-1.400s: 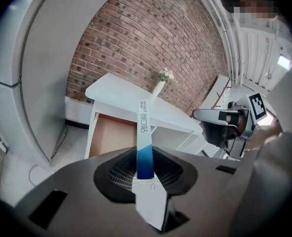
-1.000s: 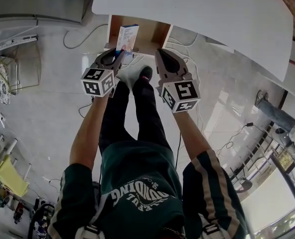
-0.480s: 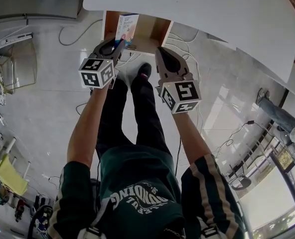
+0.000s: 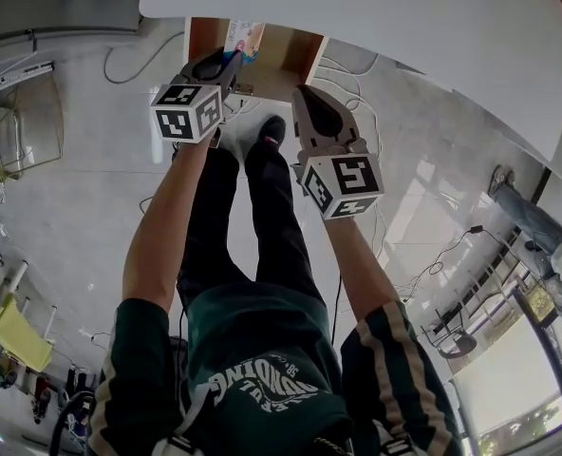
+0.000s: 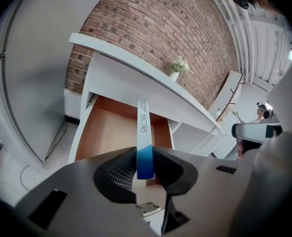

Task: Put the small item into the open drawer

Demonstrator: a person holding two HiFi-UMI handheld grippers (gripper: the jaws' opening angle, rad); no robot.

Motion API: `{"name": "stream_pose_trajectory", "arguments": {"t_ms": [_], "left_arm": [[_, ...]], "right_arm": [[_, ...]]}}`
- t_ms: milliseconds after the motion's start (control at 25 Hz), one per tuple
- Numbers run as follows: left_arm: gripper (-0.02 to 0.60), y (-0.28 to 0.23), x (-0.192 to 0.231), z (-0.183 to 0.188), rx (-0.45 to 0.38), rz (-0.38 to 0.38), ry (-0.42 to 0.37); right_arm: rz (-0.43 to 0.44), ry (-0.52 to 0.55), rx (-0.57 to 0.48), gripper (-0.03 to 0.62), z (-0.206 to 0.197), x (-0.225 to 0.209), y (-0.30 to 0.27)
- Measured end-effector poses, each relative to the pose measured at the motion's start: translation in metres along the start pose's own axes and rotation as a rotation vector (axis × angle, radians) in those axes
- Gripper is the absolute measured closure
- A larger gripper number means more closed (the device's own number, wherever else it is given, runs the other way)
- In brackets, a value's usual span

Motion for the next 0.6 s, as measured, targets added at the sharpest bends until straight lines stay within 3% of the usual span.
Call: {"name": "stream_pose_trajectory", "arguments": {"t_ms": [320,600], "left_arm": [[0.479,-0.038,0.005,-0.006,0.031,0.001,0.017],[0.479,-0.040,-0.010,-0.003,0.085,-0.019,0.094]], "right_arm": [[-0.011,-0.017,0.012,0.569,-0.010,-0.014,-0.004],[-0.012,-0.031,0.034,0.569,-0.019,-0.024,-0.006]]}}
Point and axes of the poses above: the fingertips, and each gripper's own axes: y backward along the fingers, x to its left, z out of its top, the point moved 1 cm from there along y, backward along the fingers, and after that the axes turned 6 degrees about -y, right-handed, at the moved point
